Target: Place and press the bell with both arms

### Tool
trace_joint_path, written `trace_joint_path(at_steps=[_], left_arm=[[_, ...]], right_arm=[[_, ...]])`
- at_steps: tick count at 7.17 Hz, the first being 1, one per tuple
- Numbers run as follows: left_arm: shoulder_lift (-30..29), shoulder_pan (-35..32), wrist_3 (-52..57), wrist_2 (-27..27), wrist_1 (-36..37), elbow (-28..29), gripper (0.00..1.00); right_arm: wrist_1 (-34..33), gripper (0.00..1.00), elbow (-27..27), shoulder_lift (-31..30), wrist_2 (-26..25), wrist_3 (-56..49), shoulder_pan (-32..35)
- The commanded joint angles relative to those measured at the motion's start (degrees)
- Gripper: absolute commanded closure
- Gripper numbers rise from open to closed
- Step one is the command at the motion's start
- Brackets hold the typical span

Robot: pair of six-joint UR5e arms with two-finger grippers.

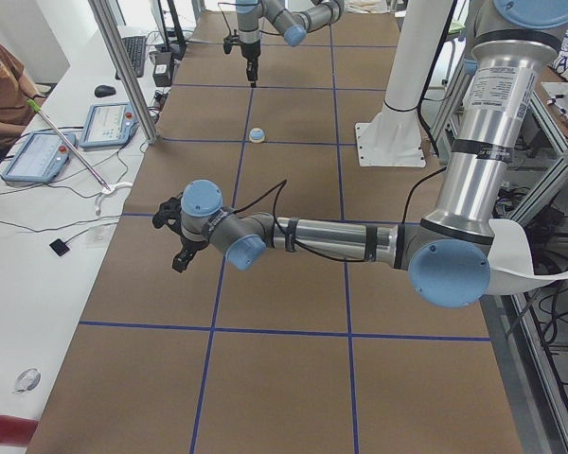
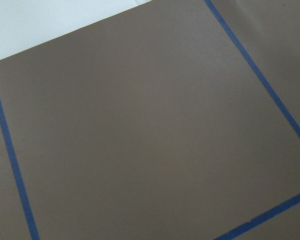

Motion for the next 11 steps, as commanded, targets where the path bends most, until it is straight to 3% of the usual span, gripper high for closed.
trace_joint_path(at_steps=[1, 3, 4, 5, 6, 8, 11], left_arm=[[1.8, -4.0, 10.9, -0.2, 7.7, 0.0, 0.00], [1.8, -8.2, 19.7, 0.0, 19.1, -1.4, 0.00], [1.9, -9.9, 23.0, 0.3, 28.8, -5.2, 0.00], [3.6, -10.2, 24.1, 0.4, 31.9, -8.0, 0.00], [7.1, -10.4, 24.2, 0.3, 32.1, -11.7, 0.00], [12.6, -10.8, 24.1, 0.3, 32.1, -14.9, 0.00], [14.1, -11.4, 23.3, 0.3, 32.0, -16.4, 0.00]], right_arm=[[-2.1, 0.00, 10.2, -14.8, 1.2, -20.2, 7.2], [-2.0, 0.00, 12.0, -26.4, 4.7, -35.5, 17.3], [-1.9, 0.00, 12.6, -32.2, 5.0, -46.2, 23.2], [-1.5, 0.00, 11.9, -37.2, 5.5, -55.6, 27.6], [-1.5, 0.00, 9.9, -39.3, 5.3, -62.0, 31.8], [-1.4, 0.00, 8.0, -42.4, 6.8, -63.1, 38.3], [-0.9, 0.00, 4.5, -43.7, 8.5, -64.6, 40.7]])
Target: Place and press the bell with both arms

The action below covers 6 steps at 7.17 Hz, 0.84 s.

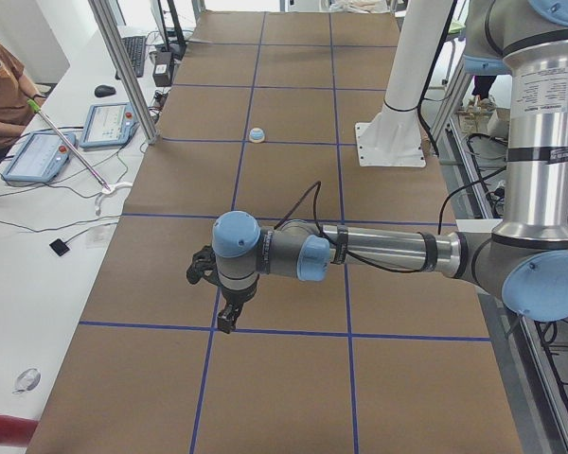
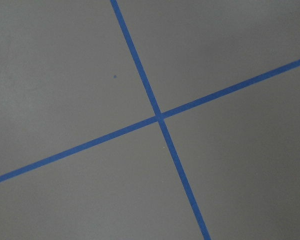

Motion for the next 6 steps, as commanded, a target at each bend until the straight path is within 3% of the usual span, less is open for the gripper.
trace_joint_path(at_steps=[1, 2, 6], left_arm=[[0.5, -0.9, -0.2, 0.1, 0.1, -0.7, 0.00], [0.5, -0.9, -0.2, 0.1, 0.2, -0.6, 0.00], [0.6, -0.9, 0.0, 0.1, 0.2, -0.4, 0.00]], right_arm=[[4.2, 0.00, -6.2, -0.3, 0.9, 0.0, 1.1], [7.0, 0.00, -7.1, -0.7, 1.0, 0.2, 1.1], [7.3, 0.00, -6.6, -1.1, 2.4, 0.3, 1.1]])
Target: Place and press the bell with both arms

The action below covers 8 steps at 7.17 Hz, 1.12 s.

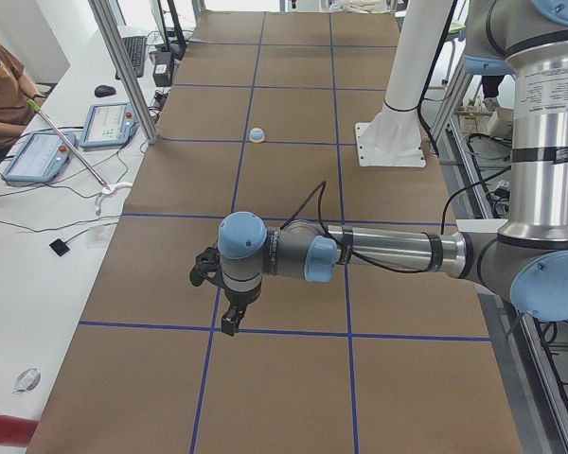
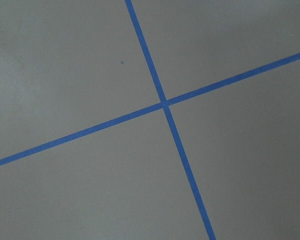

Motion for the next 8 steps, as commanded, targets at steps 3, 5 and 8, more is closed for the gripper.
trace_joint_path(at_steps=[3, 5, 8], left_arm=[[0.1, 0.0, -0.1, -0.2, 0.1, 0.2, 0.00], [0.1, 0.0, -0.2, -0.3, 0.1, 0.2, 0.00], [0.1, 0.0, -0.2, -0.2, 0.1, 0.2, 0.00]], right_arm=[[0.1, 0.00, 0.6, 0.7, 2.8, 0.0, -0.1], [3.1, 0.00, -0.1, 0.8, 2.8, 0.1, 0.0], [4.6, 0.00, -1.1, 0.8, 2.8, 0.3, -0.1]])
